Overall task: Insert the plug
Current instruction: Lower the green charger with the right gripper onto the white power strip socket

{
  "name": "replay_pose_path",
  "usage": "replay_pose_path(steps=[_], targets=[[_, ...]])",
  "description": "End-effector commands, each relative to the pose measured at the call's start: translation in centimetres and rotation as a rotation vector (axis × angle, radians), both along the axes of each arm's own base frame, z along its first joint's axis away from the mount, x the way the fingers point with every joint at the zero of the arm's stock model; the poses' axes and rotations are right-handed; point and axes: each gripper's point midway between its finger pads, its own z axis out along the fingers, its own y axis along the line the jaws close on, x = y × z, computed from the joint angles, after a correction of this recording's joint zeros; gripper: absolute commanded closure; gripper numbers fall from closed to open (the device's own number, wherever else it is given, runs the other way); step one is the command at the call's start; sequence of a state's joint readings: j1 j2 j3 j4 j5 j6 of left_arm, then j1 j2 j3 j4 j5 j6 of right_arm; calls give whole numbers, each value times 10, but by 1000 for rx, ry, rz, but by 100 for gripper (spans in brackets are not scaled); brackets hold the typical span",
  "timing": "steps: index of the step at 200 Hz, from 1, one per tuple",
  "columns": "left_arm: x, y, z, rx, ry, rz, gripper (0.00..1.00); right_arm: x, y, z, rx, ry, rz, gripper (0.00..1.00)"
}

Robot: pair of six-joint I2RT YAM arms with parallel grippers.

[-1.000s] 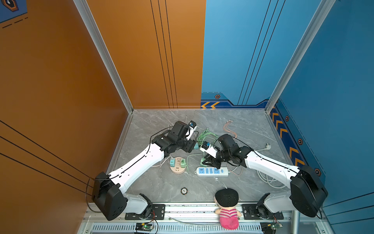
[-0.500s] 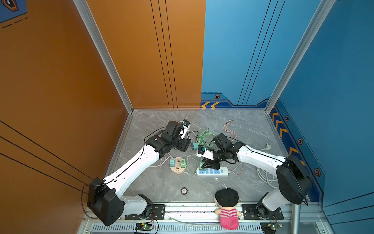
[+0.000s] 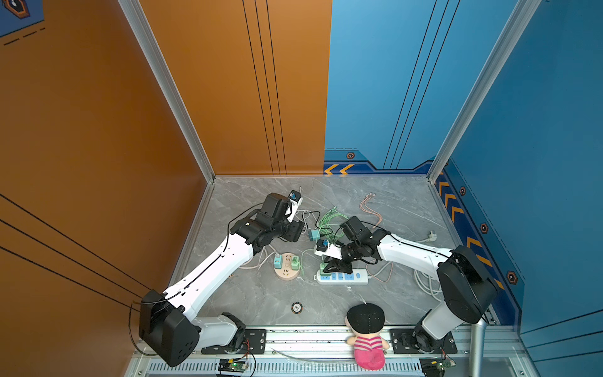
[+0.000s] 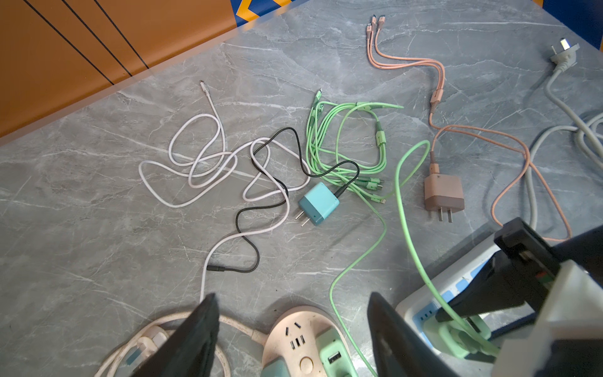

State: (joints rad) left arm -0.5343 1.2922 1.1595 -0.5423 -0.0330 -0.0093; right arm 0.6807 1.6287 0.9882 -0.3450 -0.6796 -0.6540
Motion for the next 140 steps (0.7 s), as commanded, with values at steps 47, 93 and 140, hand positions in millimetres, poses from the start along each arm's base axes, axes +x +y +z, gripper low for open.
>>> replay_pose_path(steps=[47, 93, 140], targets=[[-3, 3, -5, -16, 29, 2, 28, 13, 1, -5, 2, -32, -30, 100], [-1, 2, -5, -16, 29, 4, 28, 8, -4, -4, -2, -16, -26, 100], [1, 1, -5, -19, 31, 3, 28, 1, -3, -5, 1, 9, -9, 100]])
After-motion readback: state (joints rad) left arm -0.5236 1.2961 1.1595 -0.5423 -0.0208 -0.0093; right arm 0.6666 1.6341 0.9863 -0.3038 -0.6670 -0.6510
